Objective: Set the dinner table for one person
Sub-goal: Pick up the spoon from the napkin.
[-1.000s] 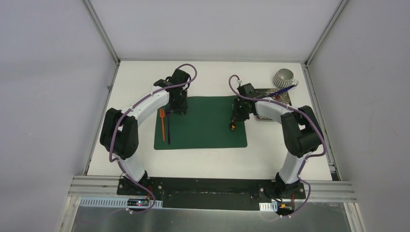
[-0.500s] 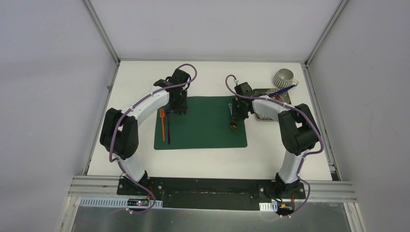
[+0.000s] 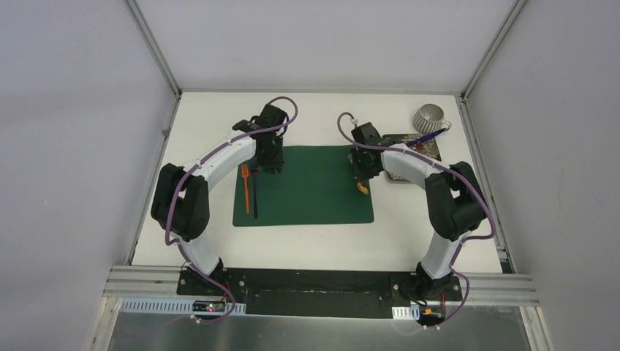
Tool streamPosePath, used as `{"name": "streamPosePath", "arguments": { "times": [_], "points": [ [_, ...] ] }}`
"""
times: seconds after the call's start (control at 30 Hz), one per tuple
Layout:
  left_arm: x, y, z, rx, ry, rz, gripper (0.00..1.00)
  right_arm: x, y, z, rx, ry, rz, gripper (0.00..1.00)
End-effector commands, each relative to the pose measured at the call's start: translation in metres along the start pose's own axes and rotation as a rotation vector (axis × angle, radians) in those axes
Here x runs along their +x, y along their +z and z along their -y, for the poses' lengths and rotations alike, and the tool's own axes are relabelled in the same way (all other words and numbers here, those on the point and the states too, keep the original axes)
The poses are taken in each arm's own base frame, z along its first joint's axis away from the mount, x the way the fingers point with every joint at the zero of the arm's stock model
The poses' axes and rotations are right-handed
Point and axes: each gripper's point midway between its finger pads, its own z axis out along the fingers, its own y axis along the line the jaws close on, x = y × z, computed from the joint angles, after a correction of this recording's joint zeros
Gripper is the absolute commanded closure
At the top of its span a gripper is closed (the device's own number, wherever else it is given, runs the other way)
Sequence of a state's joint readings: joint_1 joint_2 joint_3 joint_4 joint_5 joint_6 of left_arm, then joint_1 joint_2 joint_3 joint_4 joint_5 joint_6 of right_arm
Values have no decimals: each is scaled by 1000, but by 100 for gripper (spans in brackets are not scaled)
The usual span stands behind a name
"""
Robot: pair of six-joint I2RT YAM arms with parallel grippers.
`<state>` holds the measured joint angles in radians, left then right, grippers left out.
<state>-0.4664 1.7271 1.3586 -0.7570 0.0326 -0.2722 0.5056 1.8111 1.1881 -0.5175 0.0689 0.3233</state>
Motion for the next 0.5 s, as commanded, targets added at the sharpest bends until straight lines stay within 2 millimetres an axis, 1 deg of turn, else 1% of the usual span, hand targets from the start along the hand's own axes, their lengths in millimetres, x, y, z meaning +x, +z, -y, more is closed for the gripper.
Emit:
{"name": "streamPosePath", "arguments": {
  "times": [0.0,0.13,0.23,0.3,0.47],
  "points": [
    [-11,-13,10,29,7,60,76,-46,-58,3,29,-43,165,100],
    [-11,-13,10,30,9,60,77,-52,-81,1,15,-87,204,100],
    [-12,-13,11,34,9,60,77,-51,-92,-3,4,-159,209,100],
    [-12,-12,12,34,10,59,77,-48,-94,-6,-7,-217,198,100],
    [-14,-15,16,44,18,61,77,-40,-87,-11,-33,-408,140,100]
  ]
}}
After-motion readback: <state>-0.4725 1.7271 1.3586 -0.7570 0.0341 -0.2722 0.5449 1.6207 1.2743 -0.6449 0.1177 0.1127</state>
